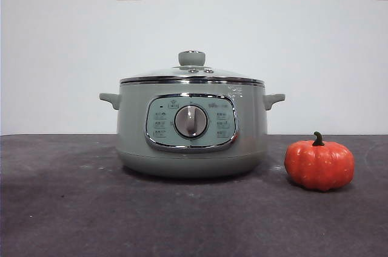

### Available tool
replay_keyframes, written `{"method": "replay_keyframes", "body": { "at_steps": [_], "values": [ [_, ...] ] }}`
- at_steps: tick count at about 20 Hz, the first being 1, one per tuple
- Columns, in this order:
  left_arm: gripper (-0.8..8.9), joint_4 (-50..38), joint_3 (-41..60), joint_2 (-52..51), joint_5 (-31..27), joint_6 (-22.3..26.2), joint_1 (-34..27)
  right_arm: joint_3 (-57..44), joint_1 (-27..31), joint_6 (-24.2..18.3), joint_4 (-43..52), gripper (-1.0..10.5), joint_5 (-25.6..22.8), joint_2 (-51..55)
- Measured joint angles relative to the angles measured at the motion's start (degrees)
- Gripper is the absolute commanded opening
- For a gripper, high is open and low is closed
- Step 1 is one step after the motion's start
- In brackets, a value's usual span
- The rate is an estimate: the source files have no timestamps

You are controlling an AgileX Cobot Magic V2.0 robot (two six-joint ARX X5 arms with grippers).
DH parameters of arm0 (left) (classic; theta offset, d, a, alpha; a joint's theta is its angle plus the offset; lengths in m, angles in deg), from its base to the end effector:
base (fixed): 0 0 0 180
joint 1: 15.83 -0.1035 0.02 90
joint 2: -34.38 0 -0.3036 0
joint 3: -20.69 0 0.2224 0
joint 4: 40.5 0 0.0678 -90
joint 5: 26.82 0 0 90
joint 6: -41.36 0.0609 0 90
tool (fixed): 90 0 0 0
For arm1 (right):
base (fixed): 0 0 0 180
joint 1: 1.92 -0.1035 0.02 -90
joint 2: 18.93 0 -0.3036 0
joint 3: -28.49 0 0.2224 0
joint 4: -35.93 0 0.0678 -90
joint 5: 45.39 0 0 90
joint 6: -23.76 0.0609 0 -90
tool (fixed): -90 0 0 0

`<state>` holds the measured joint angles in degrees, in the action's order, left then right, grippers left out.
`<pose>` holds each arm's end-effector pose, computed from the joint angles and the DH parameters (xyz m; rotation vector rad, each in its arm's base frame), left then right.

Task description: Pick up the pumpkin,open the lid,put the pumpkin in the pot,close the lid

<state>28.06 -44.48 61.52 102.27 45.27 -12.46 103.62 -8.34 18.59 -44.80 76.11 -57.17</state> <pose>0.0218 -0.0398 0.3206 -0.1035 0.4934 -0.7398 0.0419 0.0367 0.3420 0.0863 0.7303 0.6618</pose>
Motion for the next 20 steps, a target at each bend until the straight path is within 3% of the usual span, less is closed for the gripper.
{"method": "replay_keyframes", "body": {
  "at_steps": [10,20],
  "values": [
    [7.86,0.02,0.00,0.00,-0.11,0.17,0.00,0.00,-1.20,0.44,1.01,7.2,-0.68,-4.26],
    [7.86,0.02,0.00,0.00,-0.09,0.15,0.00,0.00,-9.09,-0.44,14.53,7.2,-16.31,-27.45]
  ]
}}
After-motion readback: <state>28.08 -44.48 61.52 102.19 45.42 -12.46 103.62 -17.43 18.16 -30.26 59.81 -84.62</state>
